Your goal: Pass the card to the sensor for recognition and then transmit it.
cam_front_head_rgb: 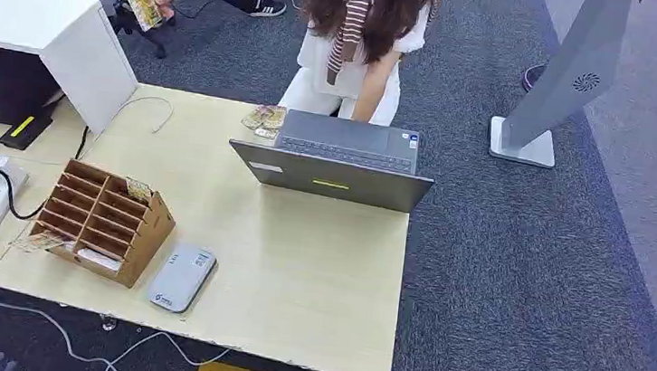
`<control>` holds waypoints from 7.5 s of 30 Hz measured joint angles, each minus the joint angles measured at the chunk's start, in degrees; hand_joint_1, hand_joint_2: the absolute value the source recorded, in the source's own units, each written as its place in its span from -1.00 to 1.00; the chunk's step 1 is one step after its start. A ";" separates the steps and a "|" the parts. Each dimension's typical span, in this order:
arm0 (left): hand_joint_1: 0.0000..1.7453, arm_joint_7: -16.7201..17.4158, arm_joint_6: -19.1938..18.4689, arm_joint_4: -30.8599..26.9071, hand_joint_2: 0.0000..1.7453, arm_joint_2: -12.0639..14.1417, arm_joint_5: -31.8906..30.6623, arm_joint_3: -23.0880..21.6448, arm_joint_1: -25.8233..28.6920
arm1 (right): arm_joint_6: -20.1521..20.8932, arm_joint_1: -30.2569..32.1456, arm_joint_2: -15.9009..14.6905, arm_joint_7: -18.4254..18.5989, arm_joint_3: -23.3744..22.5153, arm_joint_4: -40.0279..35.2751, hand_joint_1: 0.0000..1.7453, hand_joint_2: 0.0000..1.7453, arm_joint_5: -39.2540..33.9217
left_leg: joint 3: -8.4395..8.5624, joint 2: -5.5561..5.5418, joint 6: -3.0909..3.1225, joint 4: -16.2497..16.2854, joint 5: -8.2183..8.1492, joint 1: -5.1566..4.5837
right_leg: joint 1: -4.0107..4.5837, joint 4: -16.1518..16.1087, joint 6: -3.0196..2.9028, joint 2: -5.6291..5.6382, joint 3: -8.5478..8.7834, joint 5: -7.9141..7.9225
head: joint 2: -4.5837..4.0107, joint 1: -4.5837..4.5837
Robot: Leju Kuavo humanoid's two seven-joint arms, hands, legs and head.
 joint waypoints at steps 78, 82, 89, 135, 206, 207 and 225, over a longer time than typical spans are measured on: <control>-1.00 43.63 49.66 12.60 1.00 38.77 -87.71 -52.39 -45.90 | 5.18 -3.23 0.15 8.92 9.49 1.60 -1.00 1.00 23.26 | -0.30 0.07 0.02 0.02 0.69 0.01 | 0.02 0.05 -0.12 0.07 -0.38 0.60 | -0.02 0.00; -1.00 43.63 49.66 12.93 1.00 38.58 -88.57 -52.50 -45.91 | 5.25 -3.24 0.15 8.74 9.49 1.60 -1.00 1.00 23.26 | -0.30 0.07 0.02 0.02 0.69 0.01 | 0.02 0.05 -0.12 0.07 -0.39 0.60 | 0.00 0.00; 1.00 43.63 49.44 13.04 1.00 38.03 -89.66 -52.71 -45.91 | 5.25 -3.23 0.22 8.41 9.49 1.60 -1.00 1.00 23.28 | -0.30 0.07 0.02 0.02 0.69 0.01 | 0.02 0.05 -0.12 0.07 -0.39 0.60 | 0.00 0.00; 1.00 38.38 50.27 -4.16 1.00 35.19 -86.36 -59.42 -34.24 | 4.85 -3.08 0.46 7.74 8.63 1.60 -1.00 1.00 23.76 | -0.34 0.08 0.02 0.02 0.59 0.00 | 0.01 0.03 -0.08 0.08 -0.39 0.56 | 0.00 0.02; 1.00 40.52 39.17 -5.81 1.00 36.65 -82.36 -63.62 -38.77 | 6.14 -2.94 0.57 7.01 4.70 1.60 -1.00 1.00 27.21 | -0.43 -0.20 0.07 0.04 0.75 0.01 | 0.02 0.02 -0.02 -0.23 -0.38 0.62 | 0.00 0.00; 1.00 40.52 38.84 -4.92 1.00 36.74 -82.58 -63.62 -41.07 | 6.21 -2.95 0.57 7.04 4.70 1.60 -1.00 1.00 27.50 | -0.42 -0.19 0.05 0.04 0.76 0.01 | 0.02 0.03 -0.05 -0.22 -0.38 0.65 | -0.02 0.00; 1.00 41.59 39.04 12.56 1.00 36.74 -85.48 -63.62 -55.92 | 6.60 -2.99 0.57 7.76 4.70 1.60 -1.00 1.00 29.35 | -0.45 -0.14 0.01 0.04 0.81 0.01 | 0.02 0.03 -0.12 -0.13 -0.44 0.72 | 0.00 0.00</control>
